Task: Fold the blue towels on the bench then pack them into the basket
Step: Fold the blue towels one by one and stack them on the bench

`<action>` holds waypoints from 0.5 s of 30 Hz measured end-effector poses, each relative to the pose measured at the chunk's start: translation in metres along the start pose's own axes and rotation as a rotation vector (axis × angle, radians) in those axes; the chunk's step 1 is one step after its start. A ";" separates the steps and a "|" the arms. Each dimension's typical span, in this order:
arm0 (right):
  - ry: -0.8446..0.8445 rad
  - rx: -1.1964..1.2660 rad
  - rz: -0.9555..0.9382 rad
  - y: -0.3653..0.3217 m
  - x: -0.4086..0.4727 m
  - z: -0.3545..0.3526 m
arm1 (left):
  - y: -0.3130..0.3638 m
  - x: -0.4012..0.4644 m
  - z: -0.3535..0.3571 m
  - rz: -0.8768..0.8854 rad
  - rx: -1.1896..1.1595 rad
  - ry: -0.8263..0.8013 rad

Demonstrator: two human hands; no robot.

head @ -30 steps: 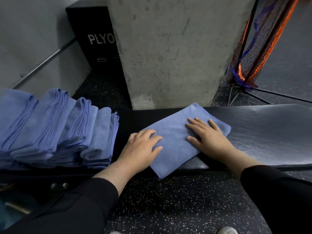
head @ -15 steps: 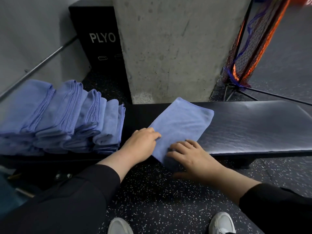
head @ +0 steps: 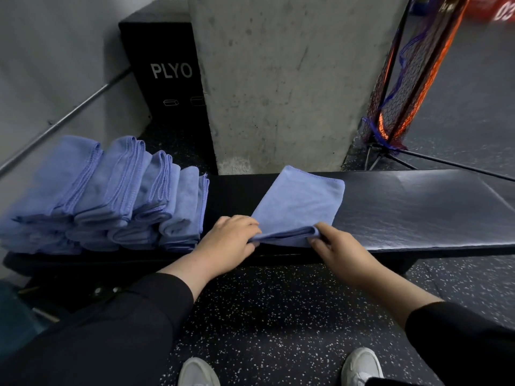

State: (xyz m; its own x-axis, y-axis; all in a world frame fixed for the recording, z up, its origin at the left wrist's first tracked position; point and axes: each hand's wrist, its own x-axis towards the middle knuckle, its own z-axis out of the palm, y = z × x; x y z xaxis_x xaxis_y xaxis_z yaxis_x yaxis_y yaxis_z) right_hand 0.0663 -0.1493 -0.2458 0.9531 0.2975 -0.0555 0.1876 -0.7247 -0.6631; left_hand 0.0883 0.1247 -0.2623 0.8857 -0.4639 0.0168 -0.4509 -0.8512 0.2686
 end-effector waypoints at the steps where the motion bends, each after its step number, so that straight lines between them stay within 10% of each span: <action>1: 0.025 0.034 0.025 0.003 0.000 -0.004 | 0.001 0.003 -0.002 -0.021 -0.074 0.030; 15: 0.213 0.417 0.232 0.025 0.014 -0.031 | 0.029 0.034 -0.020 -0.360 -1.165 0.020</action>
State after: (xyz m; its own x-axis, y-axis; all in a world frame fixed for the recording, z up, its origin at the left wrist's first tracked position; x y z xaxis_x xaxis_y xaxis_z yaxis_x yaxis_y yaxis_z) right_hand 0.0919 -0.1829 -0.2401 0.9937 -0.0061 -0.1120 -0.1034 -0.4347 -0.8946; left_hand 0.1072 0.0894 -0.2350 0.9457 -0.2346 -0.2249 0.1806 -0.1959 0.9638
